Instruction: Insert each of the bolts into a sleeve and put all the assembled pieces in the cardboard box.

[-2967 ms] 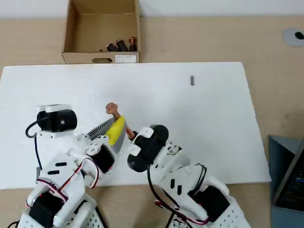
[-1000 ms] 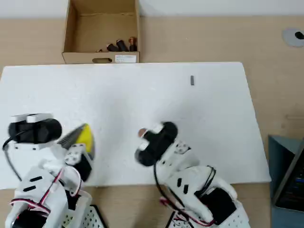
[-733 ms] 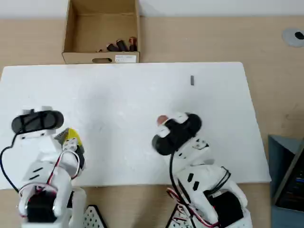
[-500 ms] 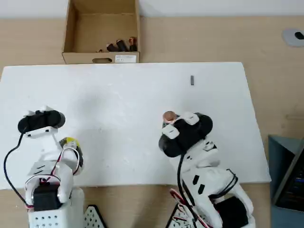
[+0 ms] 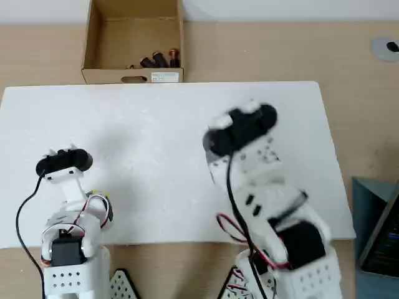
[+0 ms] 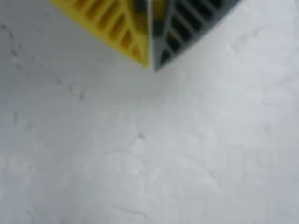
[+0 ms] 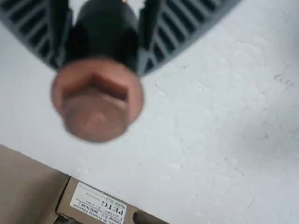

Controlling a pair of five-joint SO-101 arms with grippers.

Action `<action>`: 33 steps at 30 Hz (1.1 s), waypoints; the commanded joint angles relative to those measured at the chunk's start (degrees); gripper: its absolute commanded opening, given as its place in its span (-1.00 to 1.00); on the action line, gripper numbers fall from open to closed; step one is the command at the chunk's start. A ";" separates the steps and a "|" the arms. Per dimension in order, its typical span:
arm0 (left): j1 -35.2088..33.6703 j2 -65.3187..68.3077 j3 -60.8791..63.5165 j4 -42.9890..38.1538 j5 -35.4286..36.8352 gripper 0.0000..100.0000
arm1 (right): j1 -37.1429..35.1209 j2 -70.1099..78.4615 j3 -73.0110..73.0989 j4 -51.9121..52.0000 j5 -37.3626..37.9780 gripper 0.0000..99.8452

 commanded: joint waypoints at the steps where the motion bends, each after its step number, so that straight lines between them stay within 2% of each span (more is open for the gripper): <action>1: -0.53 -0.31 -0.18 -1.05 -0.35 -0.99 | 0.75 6.90 -6.20 -5.71 -0.26 -0.98; 9: -0.62 -0.31 -0.35 -1.05 -0.09 -0.99 | 0.84 24.84 -14.64 -16.79 -0.18 -0.98; 18: -0.53 -0.31 -0.35 -1.05 -0.35 -0.99 | 0.75 48.22 -33.54 -26.02 0.88 -0.98; 22: -0.53 -0.31 -0.35 -1.05 -0.35 -0.99 | 0.75 58.95 -42.51 -28.48 3.87 -0.98; 33: -0.53 -0.31 -0.35 -1.05 -0.35 -0.99 | 0.84 84.44 -65.71 -30.51 3.87 -0.98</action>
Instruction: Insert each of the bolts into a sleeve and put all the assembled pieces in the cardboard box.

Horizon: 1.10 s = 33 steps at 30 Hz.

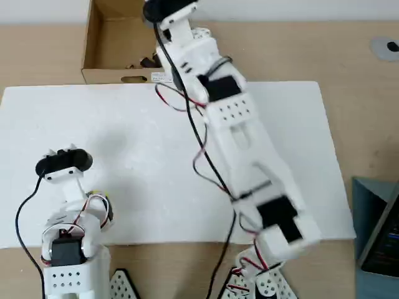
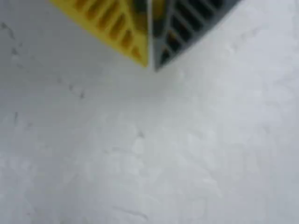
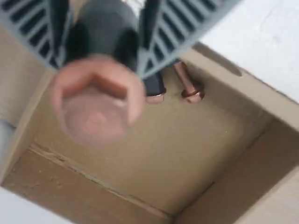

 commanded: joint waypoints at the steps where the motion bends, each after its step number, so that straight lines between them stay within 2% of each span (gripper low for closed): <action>1: -0.53 -0.31 -0.35 -1.05 -0.35 -0.99 | 0.84 5.85 -11.82 -2.02 0.44 -0.98; 4: -0.53 -0.31 -0.35 -1.05 -0.35 -0.99 | 0.92 13.05 -19.56 -2.02 0.97 -0.98; 8: -0.53 -0.31 -0.35 -1.05 -0.35 -0.99 | 0.84 23.16 -30.90 -2.02 6.33 -0.98; 17: -0.53 -0.31 -0.35 -1.05 -0.35 -0.99 | 0.92 44.79 -55.25 -1.67 12.57 -0.98; 21: -0.53 -0.31 -0.35 -1.05 -0.35 -0.99 | 0.92 51.82 -61.49 -1.23 16.26 -0.98; 26: -0.53 -0.31 -0.35 -1.05 -0.35 -0.99 | 0.92 57.45 -65.27 5.19 20.57 -0.97; 33: -0.53 -0.31 -0.35 -1.05 -0.35 -0.99 | 1.36 60.53 -67.65 8.53 20.48 -0.67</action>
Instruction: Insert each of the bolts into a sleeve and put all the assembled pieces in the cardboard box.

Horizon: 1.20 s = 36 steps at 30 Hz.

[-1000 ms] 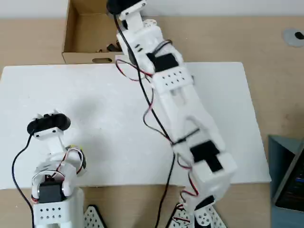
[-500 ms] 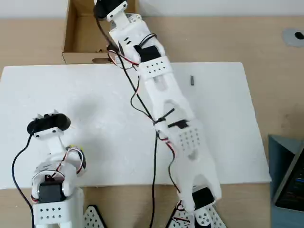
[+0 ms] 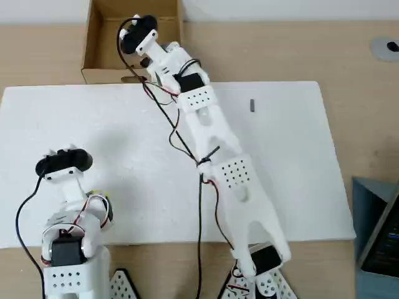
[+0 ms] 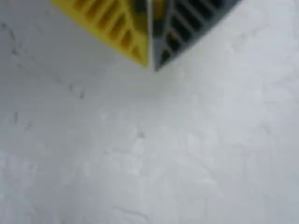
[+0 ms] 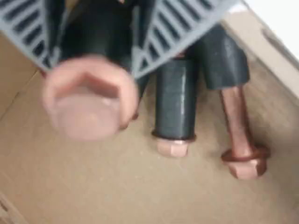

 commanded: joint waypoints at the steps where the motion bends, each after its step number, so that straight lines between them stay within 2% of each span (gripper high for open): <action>1: -0.53 -0.31 -0.35 -1.05 -0.35 -0.99 | 1.27 -1.19 -5.14 0.26 0.35 -0.66; 14: -0.53 -0.31 -0.35 -1.05 -0.35 -0.99 | 1.71 -1.45 -8.13 1.49 0.35 -0.66; 23: -0.53 -0.31 -0.35 -1.05 -0.35 -0.99 | 3.47 -1.36 -19.91 14.68 0.35 -0.68; 25: -0.53 -0.31 -0.35 -1.05 -0.35 -0.99 | 4.26 -1.36 -23.52 18.46 0.35 -0.78; 27: -0.53 -0.31 -0.35 -1.05 -0.35 -0.99 | 5.49 -1.45 -25.45 21.45 0.35 -0.97; 28: -0.53 -0.31 -0.35 -1.05 -0.35 -0.99 | 6.20 -1.71 -25.27 22.59 0.35 -0.99; 36: -0.53 -0.31 -0.35 -1.05 -0.35 -0.99 | 12.00 -10.33 -25.10 34.99 -1.67 -0.98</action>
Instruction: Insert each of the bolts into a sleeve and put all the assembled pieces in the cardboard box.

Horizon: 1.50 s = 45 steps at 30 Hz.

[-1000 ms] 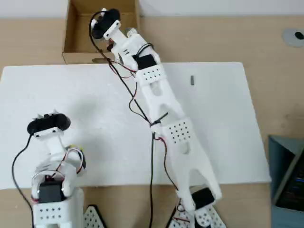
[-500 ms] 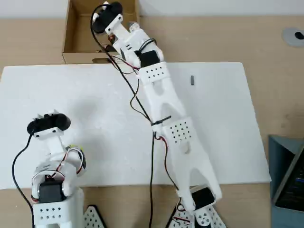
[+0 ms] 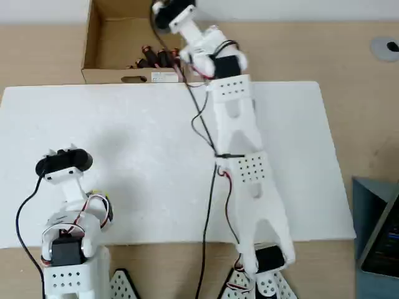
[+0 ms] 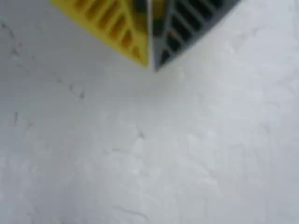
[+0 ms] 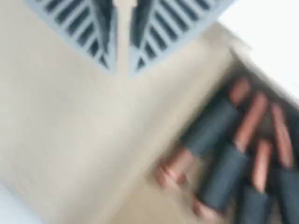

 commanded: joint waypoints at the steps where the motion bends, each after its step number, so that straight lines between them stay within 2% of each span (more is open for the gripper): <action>1: -0.53 -0.31 -0.35 -1.05 -0.35 -0.99 | 2.95 -9.71 -3.30 6.07 -2.64 -0.98; 7: -0.53 -0.31 -0.35 -1.05 -0.35 -0.99 | 4.79 -16.92 -3.30 18.20 -7.30 -0.98; 15: -0.53 -0.31 -0.35 -1.05 -0.35 -0.99 | 5.76 -28.88 -3.38 32.26 -7.56 -0.98; 29: -0.53 -0.31 -0.35 -1.05 -0.35 -0.99 | 14.29 -42.59 -1.63 32.97 -8.88 -0.98; 37: -0.53 -0.31 -0.35 -1.05 -0.35 -0.99 | 16.31 -56.92 22.37 32.88 -9.32 -0.98; 45: -0.53 -0.31 -0.35 -1.05 -0.35 -0.99 | 15.96 -68.00 45.76 29.89 -18.02 -0.98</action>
